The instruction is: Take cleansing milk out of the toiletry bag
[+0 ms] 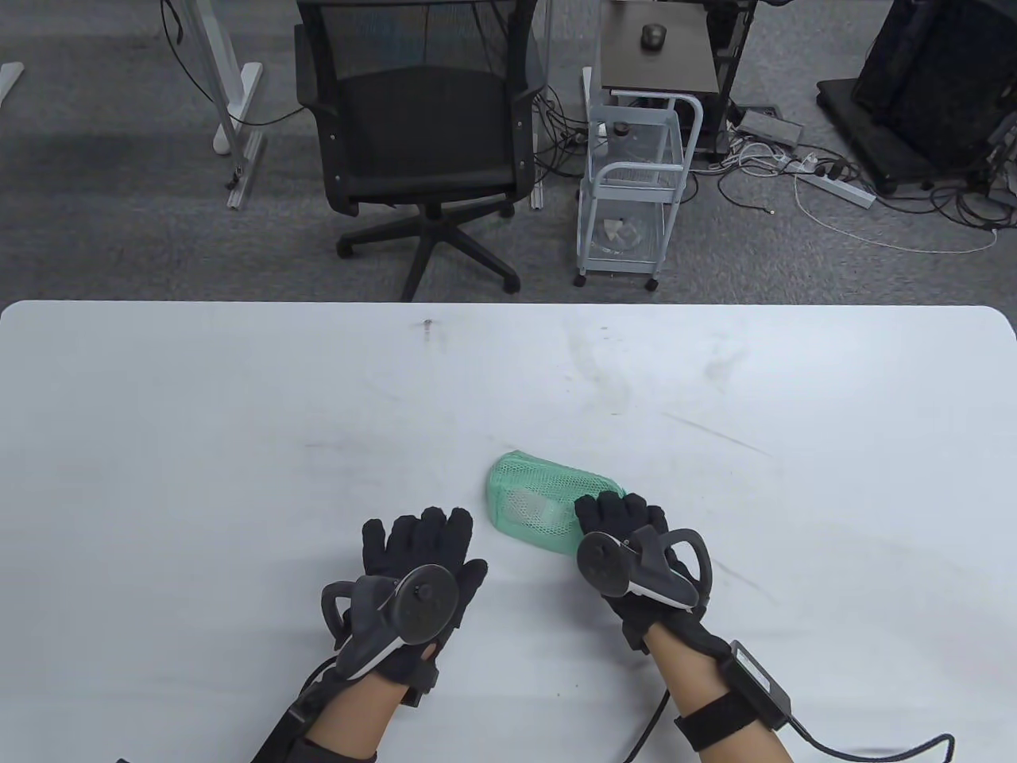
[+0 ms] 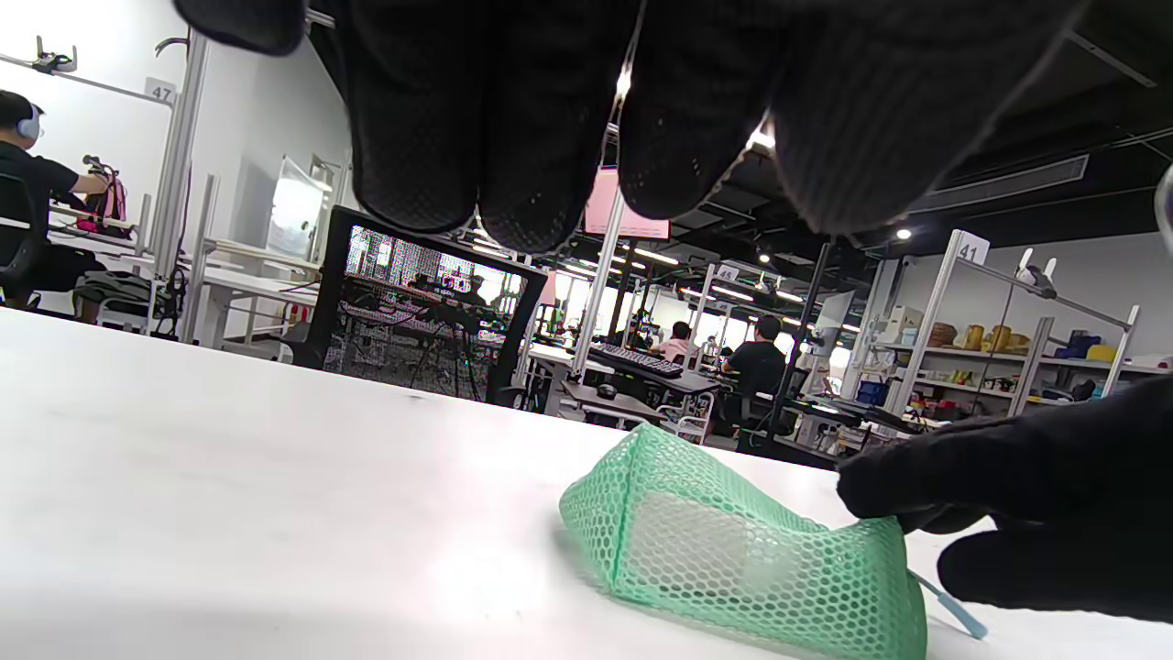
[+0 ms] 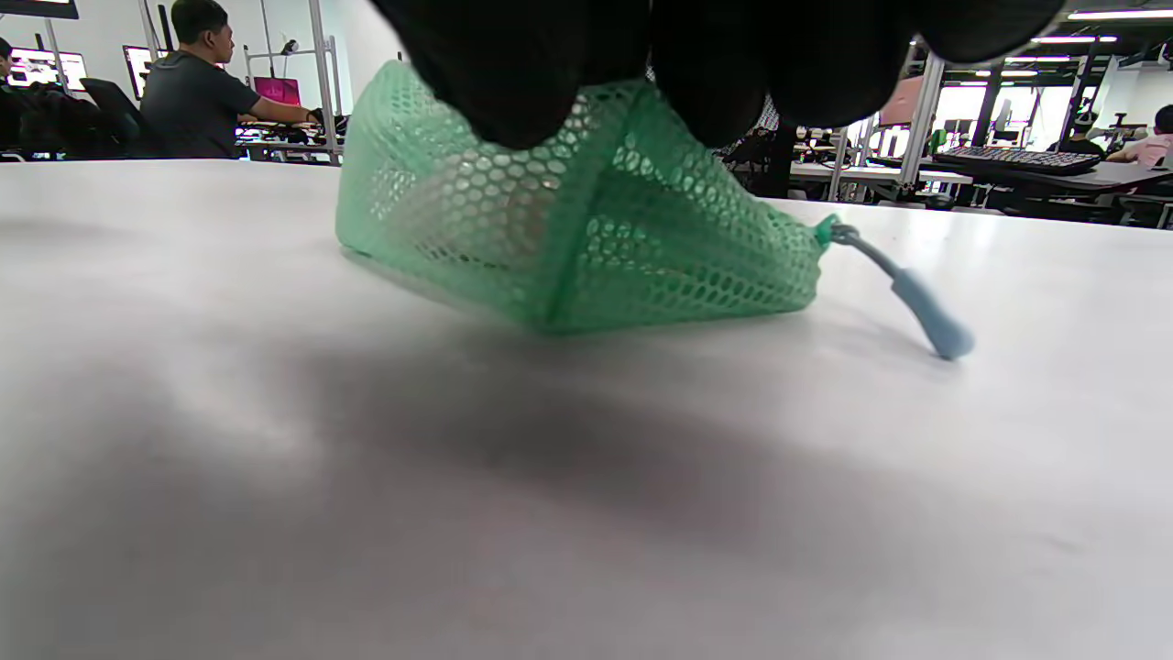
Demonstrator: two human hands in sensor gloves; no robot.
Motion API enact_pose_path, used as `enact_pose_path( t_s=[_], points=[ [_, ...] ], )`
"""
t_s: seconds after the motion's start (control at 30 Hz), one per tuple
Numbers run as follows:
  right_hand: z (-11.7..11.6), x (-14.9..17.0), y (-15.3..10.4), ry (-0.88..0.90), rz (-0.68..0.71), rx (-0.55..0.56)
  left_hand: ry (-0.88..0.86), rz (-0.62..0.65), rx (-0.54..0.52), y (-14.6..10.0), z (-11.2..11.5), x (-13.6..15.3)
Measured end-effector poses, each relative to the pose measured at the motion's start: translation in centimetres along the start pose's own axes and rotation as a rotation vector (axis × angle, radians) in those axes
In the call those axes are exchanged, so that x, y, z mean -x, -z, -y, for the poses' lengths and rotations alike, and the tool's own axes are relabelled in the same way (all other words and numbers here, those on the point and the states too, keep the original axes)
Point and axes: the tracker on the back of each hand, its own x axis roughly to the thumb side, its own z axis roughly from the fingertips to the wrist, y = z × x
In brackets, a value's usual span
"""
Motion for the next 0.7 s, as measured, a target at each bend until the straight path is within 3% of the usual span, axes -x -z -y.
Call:
enact_pose_path(
  t_s=[0.57,0.7],
  points=[
    [0.3,-0.2,-0.3,-0.129,0.032,0.088,-0.013,-0.009,0.018,0.1,0.0,0.2],
    [1.1,0.1,-0.8,-0.117,0.057,0.172,-0.015,-0.013,0.021,0.1,0.0,0.3]
  ],
)
